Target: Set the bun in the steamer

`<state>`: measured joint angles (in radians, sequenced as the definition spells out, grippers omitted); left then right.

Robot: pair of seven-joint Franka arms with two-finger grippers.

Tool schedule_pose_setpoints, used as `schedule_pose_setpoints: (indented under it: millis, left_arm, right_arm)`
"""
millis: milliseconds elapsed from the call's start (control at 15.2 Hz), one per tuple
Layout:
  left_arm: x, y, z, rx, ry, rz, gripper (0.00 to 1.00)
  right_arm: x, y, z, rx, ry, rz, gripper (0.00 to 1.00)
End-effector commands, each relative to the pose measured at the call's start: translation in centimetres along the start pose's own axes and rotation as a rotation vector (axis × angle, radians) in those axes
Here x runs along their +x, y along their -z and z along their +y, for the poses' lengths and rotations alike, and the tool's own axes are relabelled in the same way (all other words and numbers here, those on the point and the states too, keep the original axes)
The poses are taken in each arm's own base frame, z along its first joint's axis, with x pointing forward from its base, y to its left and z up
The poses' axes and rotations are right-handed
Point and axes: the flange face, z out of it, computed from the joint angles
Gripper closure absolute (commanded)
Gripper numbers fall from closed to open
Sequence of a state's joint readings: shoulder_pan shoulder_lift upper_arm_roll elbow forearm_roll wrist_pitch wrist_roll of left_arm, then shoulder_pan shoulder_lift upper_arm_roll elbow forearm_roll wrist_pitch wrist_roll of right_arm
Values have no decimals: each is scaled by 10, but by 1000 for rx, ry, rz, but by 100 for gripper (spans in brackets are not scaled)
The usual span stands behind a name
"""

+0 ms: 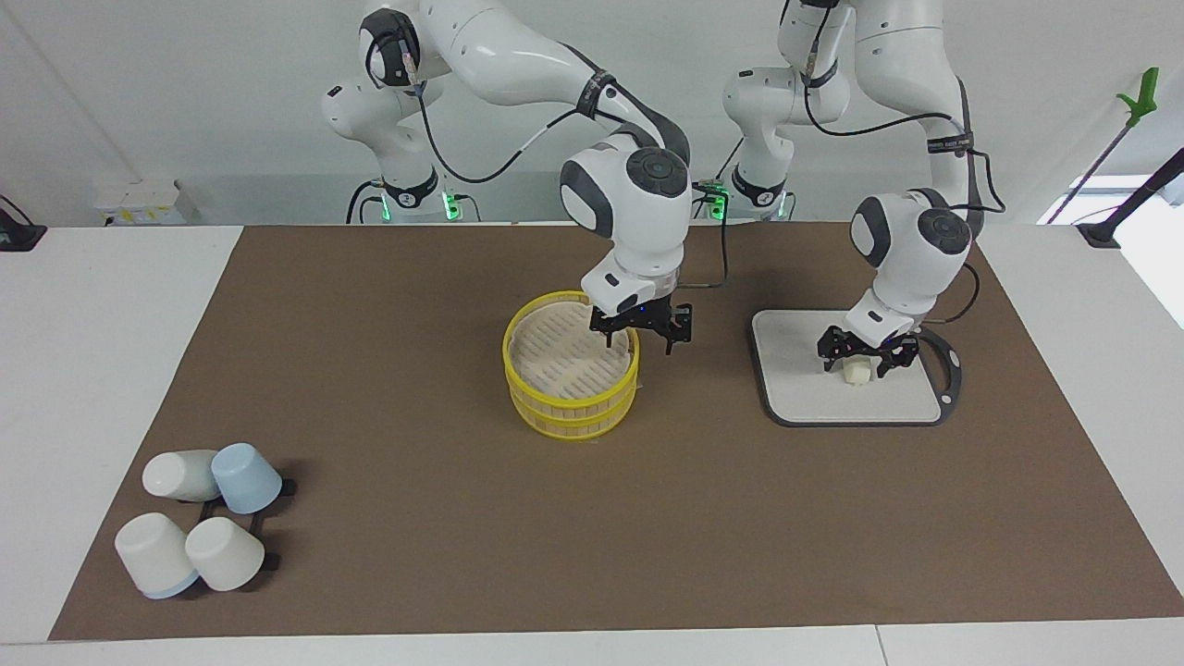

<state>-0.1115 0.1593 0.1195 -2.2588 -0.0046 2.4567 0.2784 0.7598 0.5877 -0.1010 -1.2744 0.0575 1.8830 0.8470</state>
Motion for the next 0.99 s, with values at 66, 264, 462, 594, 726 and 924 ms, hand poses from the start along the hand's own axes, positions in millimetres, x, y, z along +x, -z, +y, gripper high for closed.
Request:
schedule_pose_setpoints:
  millis: [66,264,462,594,726,924]
  left_arm:
    - [-5,2,-10,-8,2,-25,1]
    - [-6,3,-9,-19,10,-33,5]
    - [-6,4,-8,-22,10,-41,28]
    - [-7,3,-9,-24,14,-46,54]
    - [-4,7,-8,-27,12,-52,68]
    - [2,14,-9,-29,14,-51,72]
  right_arm:
    - [-8,-10,2,-13,116,-29,0]
    - [-11,-13,4,9,117,-55,17]
    - [-10,-21,12,17,127,-51,35]
    - [-12,-28,15,33,119,-54,43]
    - [-12,-31,17,38,114,-54,44]
    - [-12,-29,17,43,114,-55,79]
